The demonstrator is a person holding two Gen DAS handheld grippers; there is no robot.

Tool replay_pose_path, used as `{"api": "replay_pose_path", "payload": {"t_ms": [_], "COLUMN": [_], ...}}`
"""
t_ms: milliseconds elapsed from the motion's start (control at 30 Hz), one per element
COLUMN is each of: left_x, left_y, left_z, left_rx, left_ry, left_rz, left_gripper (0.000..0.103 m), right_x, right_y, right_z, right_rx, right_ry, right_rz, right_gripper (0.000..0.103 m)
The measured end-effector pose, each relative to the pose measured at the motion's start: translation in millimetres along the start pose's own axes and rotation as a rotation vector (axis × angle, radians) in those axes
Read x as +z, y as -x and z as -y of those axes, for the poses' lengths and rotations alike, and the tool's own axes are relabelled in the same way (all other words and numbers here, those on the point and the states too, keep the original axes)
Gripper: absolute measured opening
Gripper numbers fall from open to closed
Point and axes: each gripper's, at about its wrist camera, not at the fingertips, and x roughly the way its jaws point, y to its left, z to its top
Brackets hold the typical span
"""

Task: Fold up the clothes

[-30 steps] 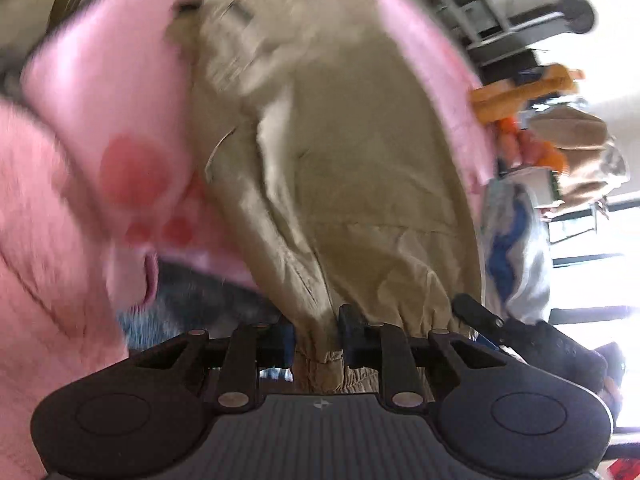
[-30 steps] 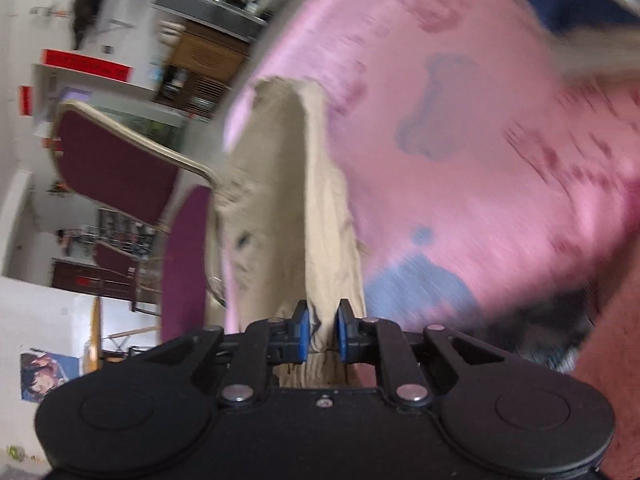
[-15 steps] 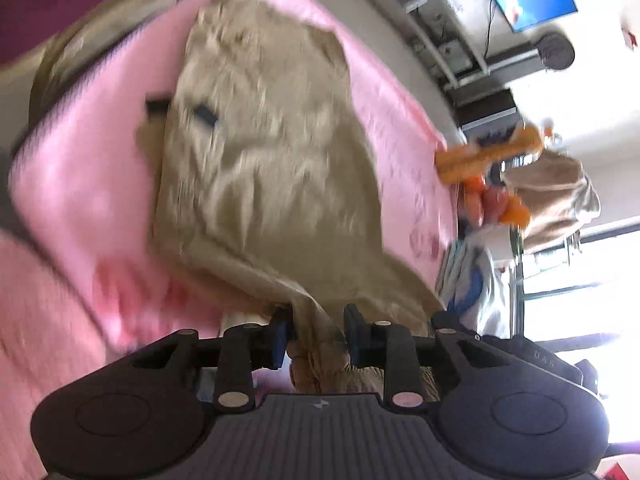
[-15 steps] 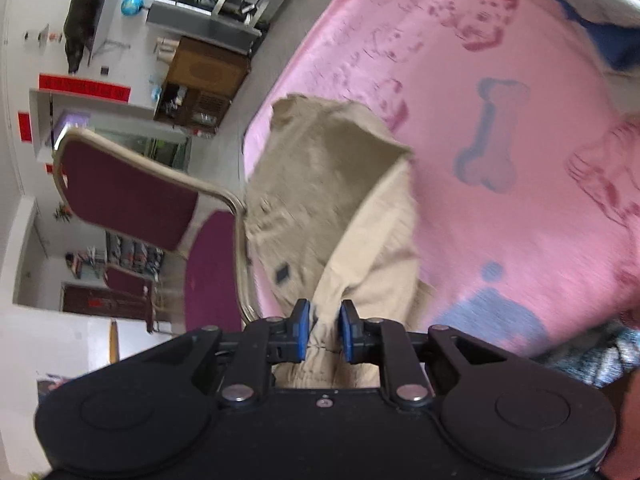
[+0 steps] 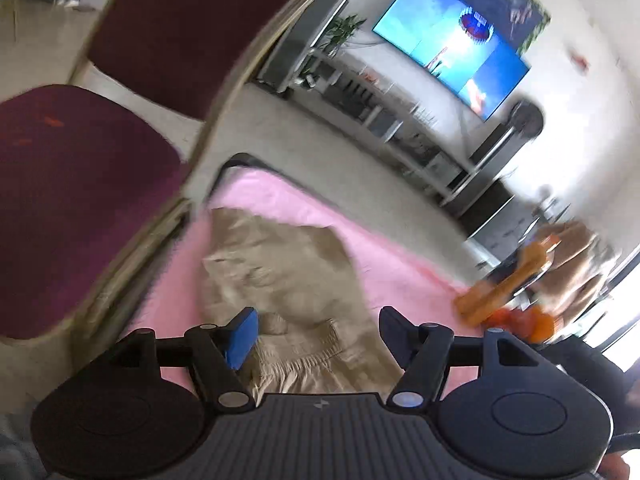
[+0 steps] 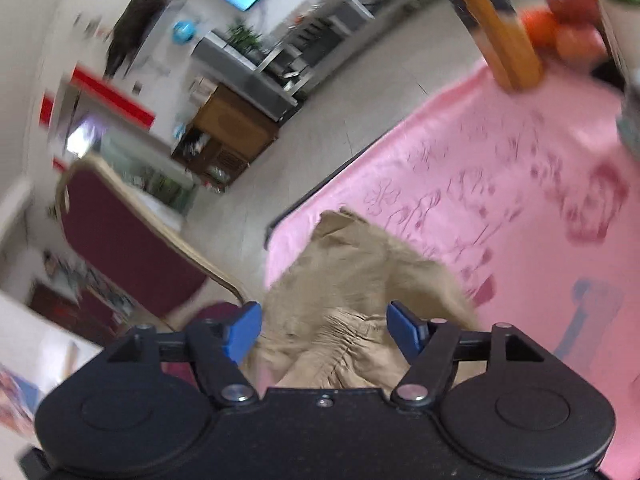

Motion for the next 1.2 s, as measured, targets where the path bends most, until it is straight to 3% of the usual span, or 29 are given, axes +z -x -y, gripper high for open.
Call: {"api": "replay_pose_path", "payload": {"t_ms": [200, 300, 433, 633, 767, 933, 1067, 1100, 1167, 1200], "left_x": [-32.9, -37.3, -41.0, -40.5, -45.1, -48.9, -49.5, -49.8, -50.8, -51.5], "left_y": [-59.7, -83.5, -112.8, -127.6, -129.6, -128.0, -130.8, -131.6, -131.1, -130.5], "left_z": [-35.7, -36.5, -34.5, -32.4, -25.7, -24.7, -21.6, -20.0, -14.2, -10.2], "left_rx": [0.144, 0.186, 0.241, 0.260, 0.272, 0.270, 0.274, 0.277, 0.288, 0.294], "left_ry": [0.075, 0.059, 0.023, 0.013, -0.033, -0.030, -0.045, -0.054, -0.083, -0.101], "left_rz": [-0.223, -0.263, -0.302, -0.260, -0.218, -0.188, -0.182, -0.181, -0.172, -0.165], "left_gripper": [0.065, 0.065, 0.067, 0.071, 0.071, 0.070, 0.066, 0.062, 0.056, 0.051], "right_x": [8.8, 9.9, 15.9, 27.9, 30.9, 31.6, 22.1, 19.6, 10.6, 5.2], "right_y": [-24.4, -41.2, -64.1, -119.4, -148.1, -164.8, -168.5, -166.9, -160.6, -157.1], "right_z": [21.4, 29.4, 51.7, 93.9, 112.3, 129.3, 120.9, 116.1, 101.3, 95.4], "right_rx": [-0.040, -0.073, -0.035, 0.012, 0.052, 0.227, 0.253, 0.233, 0.118, 0.073], "right_ry": [0.171, 0.231, 0.253, 0.118, 0.073, -0.005, 0.046, 0.071, 0.159, 0.199], "right_rz": [-0.122, -0.164, -0.163, -0.261, -0.303, -0.353, -0.357, -0.344, -0.286, -0.259], "right_gripper": [0.080, 0.086, 0.085, 0.073, 0.073, 0.061, 0.061, 0.059, 0.026, 0.017]}}
